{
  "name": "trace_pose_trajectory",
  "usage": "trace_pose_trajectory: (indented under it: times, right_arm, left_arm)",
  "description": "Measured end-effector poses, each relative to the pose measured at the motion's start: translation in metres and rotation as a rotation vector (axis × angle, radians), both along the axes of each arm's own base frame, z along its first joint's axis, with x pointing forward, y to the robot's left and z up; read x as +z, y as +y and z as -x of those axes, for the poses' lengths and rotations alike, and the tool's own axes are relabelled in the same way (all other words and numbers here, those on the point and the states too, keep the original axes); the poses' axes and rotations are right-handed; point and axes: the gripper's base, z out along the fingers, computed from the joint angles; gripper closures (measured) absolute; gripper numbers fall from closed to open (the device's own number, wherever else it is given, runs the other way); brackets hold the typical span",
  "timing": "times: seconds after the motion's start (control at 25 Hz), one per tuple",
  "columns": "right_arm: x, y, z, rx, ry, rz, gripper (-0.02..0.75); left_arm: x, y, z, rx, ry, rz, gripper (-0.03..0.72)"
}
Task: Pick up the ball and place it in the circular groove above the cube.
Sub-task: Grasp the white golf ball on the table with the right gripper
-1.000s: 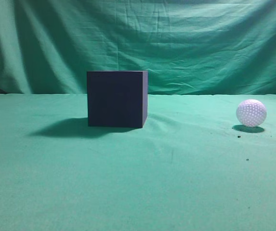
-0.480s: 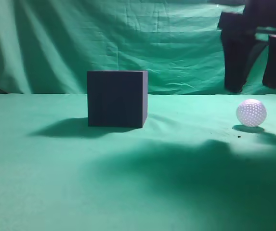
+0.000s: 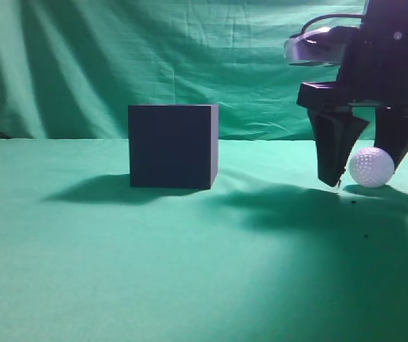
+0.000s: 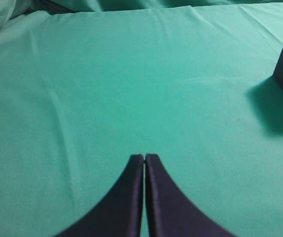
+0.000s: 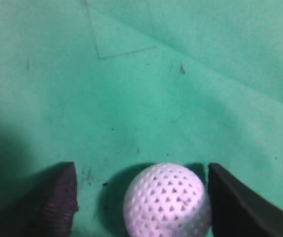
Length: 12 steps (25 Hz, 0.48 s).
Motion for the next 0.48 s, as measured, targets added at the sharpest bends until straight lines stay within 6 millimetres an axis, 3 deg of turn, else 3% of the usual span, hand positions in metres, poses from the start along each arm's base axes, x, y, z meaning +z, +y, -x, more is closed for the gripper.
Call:
trace_pose_trajectory:
  times: [0.16, 0.32, 0.48]
  right_arm:
    - [-0.001, -0.001, -0.001, -0.037, -0.002, 0.007, 0.423]
    - [0.004, -0.002, -0.003, -0.047, 0.013, 0.030, 0.430]
    - [0.032, 0.006, -0.015, -0.042, -0.030, 0.012, 0.430]
  left_arm:
    - [0.000, 0.000, 0.000, 0.000, 0.000, 0.000, 0.688]
    - [0.000, 0.000, 0.000, 0.000, 0.000, 0.000, 0.688]
    - [0.000, 0.000, 0.000, 0.000, 0.000, 0.000, 0.688]
